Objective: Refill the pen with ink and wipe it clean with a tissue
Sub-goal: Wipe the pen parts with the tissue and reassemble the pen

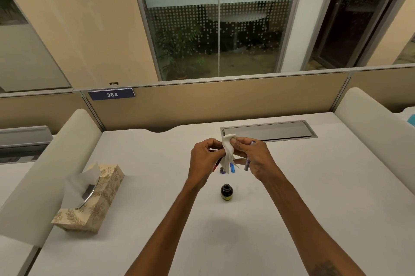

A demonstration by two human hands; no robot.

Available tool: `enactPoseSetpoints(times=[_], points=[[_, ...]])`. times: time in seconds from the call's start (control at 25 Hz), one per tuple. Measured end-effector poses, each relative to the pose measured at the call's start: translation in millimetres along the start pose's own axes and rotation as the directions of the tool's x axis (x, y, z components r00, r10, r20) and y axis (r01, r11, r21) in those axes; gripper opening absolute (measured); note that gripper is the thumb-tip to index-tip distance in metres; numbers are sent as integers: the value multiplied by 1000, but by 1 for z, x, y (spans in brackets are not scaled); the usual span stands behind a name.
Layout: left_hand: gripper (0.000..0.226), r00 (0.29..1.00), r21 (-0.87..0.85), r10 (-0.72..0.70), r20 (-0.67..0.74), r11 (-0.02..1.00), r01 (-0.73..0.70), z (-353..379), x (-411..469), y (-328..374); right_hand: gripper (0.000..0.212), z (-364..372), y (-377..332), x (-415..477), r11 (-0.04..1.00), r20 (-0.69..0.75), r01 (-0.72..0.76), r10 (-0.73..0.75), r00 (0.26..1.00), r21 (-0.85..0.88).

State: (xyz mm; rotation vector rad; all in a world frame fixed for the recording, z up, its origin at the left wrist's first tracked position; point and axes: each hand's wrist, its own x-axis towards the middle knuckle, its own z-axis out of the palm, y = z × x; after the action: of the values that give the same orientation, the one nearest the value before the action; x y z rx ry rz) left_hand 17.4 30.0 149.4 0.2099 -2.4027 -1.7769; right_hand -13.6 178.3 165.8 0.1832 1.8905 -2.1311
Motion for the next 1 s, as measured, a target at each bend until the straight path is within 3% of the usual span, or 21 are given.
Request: enactPoseSetpoints(times=[0.16, 0.28, 0.52, 0.6, 0.72, 0.88, 1.0], points=[[9, 998, 60, -7, -57, 998, 11, 4, -4, 0, 15, 7, 4, -4, 999, -67, 25, -24, 997, 19], [10, 994, 87, -4, -112, 996, 14, 6, -5, 1, 2, 11, 6, -6, 998, -131, 68, -68, 989, -4], [18, 969, 121, 64, -239, 992, -36, 9, -10, 1, 12, 20, 10, -9, 980, -257, 164, -188, 948, -109], [22, 968, 94, 44, -249, 995, -21, 6, -11, 1, 2, 15, 9, -10, 984, -252, 162, -174, 952, -70], [25, 963, -37, -44, -265, 999, 35, -3, -12, 3, 16, 4, 5, -9, 983, -274, 183, -184, 944, -31], [26, 963, -152, -30, -266, 988, -12, -5, -16, 12, 17, 1, 5, -4, 955, -320, 251, -289, 902, -156], [39, 985, -146, 8, -170, 989, -33, 1, -15, 19, 16, 8, 9, -2, 934, -279, 299, -345, 896, -195]])
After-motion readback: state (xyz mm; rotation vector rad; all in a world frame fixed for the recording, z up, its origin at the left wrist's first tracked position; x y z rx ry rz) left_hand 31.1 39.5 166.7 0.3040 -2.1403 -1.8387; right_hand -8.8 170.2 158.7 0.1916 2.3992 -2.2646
